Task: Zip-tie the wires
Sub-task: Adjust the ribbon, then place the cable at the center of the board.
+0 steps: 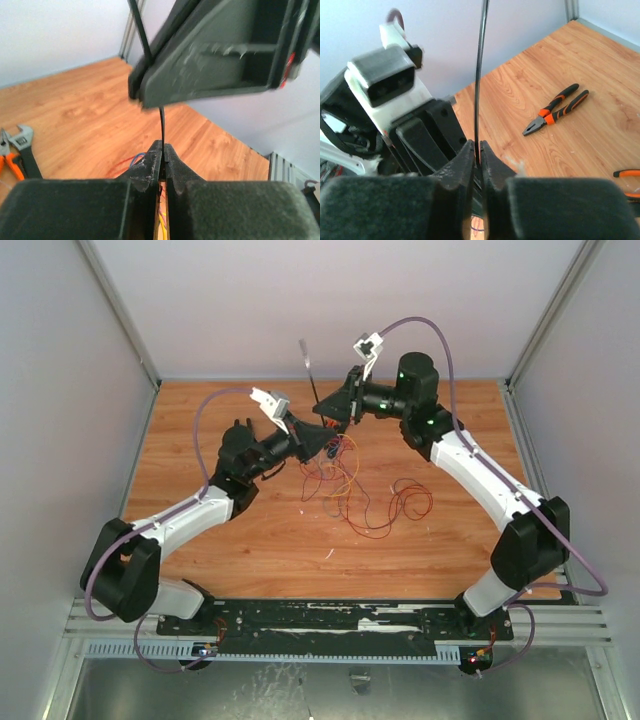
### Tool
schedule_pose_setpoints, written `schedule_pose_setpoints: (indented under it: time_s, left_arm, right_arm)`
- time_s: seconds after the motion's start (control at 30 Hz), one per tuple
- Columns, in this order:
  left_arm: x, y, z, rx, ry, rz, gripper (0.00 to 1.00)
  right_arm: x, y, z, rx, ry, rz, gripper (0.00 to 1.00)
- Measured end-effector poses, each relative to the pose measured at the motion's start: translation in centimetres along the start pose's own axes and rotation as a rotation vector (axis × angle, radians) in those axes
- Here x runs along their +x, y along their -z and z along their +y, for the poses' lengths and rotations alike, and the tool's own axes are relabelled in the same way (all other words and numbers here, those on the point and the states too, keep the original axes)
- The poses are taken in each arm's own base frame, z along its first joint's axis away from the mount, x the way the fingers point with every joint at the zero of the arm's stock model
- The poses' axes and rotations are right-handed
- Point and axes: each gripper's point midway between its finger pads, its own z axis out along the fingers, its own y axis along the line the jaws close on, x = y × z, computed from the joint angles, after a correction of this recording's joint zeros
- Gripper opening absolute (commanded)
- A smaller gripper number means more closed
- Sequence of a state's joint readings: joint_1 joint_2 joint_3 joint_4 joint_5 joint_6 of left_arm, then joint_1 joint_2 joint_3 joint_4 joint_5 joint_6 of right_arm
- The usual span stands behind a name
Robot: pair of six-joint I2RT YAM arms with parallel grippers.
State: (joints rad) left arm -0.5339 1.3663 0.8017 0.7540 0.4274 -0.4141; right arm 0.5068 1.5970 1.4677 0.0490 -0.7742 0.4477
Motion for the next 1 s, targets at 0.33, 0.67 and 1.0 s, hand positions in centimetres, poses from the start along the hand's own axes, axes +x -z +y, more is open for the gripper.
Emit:
schedule_pose_setpoints:
  time_s: [0.33,0.67,1.0]
  left_arm:
    - [6.5,-0.9,0.0,-0.038,0.102,0.205,0.07]
    - [4.9,-5.7,-7.7,0.067,0.1,0.19,0.05]
    - [-1.3,-10.2,-18.5,0.181,0.167,0.08,0.04]
  right_arm:
    - [-3.1,9.3,-0.8,0.17,0.086,-0.127,0.47]
    - [-0.5,23.8,-7.7,0.611,-0.002,-0.235,0.5]
    - [4.5,32.9,-12.7,0.91,-0.203,-0.299,0.54]
